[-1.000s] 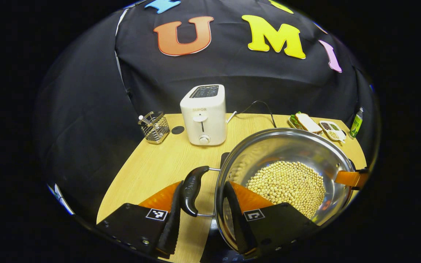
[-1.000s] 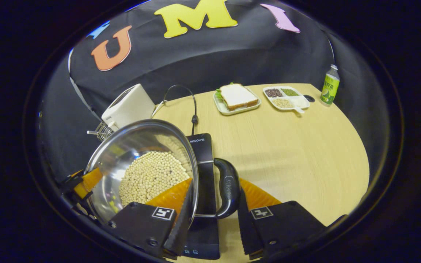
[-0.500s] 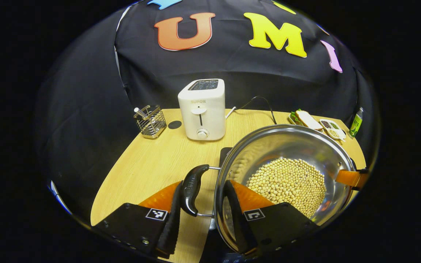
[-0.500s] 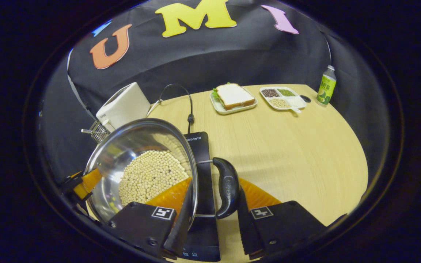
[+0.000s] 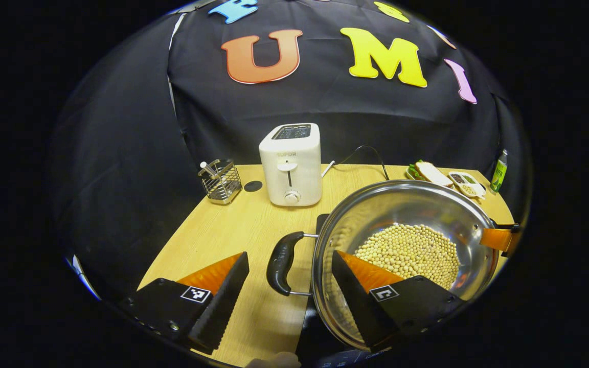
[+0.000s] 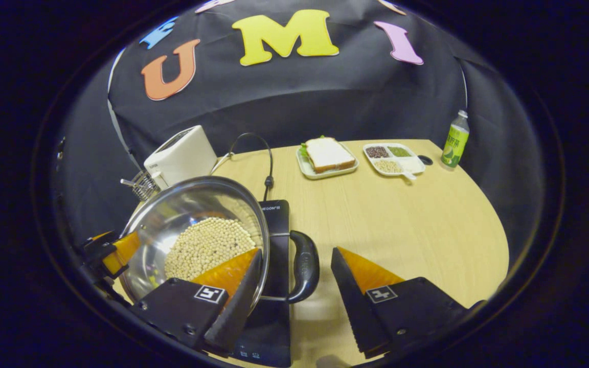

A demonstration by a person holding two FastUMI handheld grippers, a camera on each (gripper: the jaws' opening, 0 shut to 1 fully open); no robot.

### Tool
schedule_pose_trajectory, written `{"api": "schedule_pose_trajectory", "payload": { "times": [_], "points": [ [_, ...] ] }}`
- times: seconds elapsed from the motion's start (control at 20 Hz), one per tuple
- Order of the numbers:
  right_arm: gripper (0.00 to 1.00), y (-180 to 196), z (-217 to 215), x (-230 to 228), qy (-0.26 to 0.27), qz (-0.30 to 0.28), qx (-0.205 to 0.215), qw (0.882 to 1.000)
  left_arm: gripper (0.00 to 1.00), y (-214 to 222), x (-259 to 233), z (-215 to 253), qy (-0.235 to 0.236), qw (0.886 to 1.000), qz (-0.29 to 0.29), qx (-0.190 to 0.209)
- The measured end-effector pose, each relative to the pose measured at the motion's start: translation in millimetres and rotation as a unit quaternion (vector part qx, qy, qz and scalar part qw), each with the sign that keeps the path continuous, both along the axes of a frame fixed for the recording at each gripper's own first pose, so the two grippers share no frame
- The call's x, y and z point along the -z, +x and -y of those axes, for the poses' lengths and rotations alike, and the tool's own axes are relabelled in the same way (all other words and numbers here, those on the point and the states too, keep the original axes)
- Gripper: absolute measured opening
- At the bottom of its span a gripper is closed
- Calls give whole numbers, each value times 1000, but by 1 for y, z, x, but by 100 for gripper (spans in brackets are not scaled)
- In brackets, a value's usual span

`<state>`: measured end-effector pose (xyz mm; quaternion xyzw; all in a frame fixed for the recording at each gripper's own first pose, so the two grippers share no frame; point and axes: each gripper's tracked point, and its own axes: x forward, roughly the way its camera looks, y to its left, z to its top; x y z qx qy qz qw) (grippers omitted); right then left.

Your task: First push the handle of the pot to place it horizontally, then grasp the pot with both hands and set it on the induction cooktop.

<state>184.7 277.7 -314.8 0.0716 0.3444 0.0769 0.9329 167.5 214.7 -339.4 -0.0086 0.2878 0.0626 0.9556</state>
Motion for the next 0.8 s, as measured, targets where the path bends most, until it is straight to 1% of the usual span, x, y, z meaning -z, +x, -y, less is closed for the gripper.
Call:
{"api": "schedule_pose_trajectory", "payload": {
  "times": [0.15, 0.3, 0.45, 0.6, 0.65, 0.7, 0.8],
  "points": [
    [87, -5, 6, -13, -8, 8, -7, 1000, 97, -6, -14, 3, 0, 1000, 9, 0],
    [87, -5, 17, -37, -24, 45, -17, 999, 97, -16, -41, 6, 14, 999, 31, -2],
    [88, -14, 26, -70, -16, 83, -37, 996, 97, -25, -81, 17, 11, 998, 67, -4],
    [87, -25, 53, -101, -17, 115, -33, 993, 97, -40, -131, 36, 20, 994, 105, 4],
    [94, -29, 61, -111, -13, 122, -33, 992, 96, -44, -148, 43, 26, 993, 118, 6],
    [96, -32, 71, -120, -15, 125, -30, 992, 97, -50, -164, 50, 32, 991, 131, 9],
    [96, -41, 89, -142, -12, 141, -26, 990, 96, -63, -191, 67, 35, 987, 155, 17]
  ]
}}
